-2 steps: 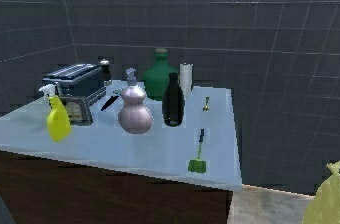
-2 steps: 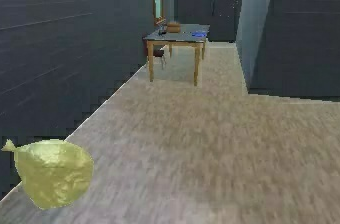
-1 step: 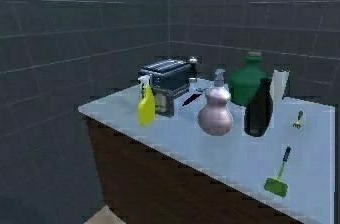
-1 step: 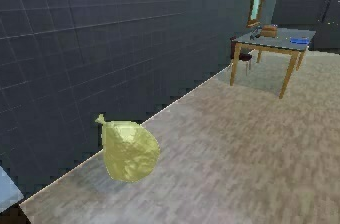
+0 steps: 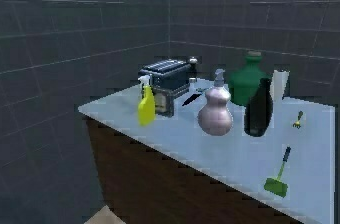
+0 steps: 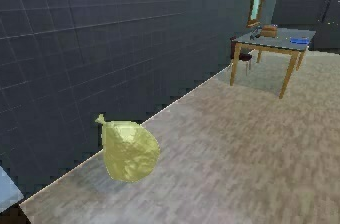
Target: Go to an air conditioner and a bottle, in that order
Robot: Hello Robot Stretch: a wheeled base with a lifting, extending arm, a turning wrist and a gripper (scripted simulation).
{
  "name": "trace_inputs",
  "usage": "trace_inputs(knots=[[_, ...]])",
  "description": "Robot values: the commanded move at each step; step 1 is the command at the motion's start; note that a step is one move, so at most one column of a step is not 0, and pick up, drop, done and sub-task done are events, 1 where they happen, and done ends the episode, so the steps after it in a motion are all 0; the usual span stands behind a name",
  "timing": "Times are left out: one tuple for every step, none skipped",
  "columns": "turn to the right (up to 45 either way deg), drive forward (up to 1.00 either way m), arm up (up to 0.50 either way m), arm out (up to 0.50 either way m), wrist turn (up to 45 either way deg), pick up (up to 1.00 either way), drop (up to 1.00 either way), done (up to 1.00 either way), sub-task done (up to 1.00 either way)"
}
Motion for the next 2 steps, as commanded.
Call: trace_inputs(knots=[[24.0,0.0,0.0,0.0,0.0,0.0,0.0,0.0,0.0],[0.0,0.0,0.0,0.0,0.0,0.0,0.0,1.0,0.0]])
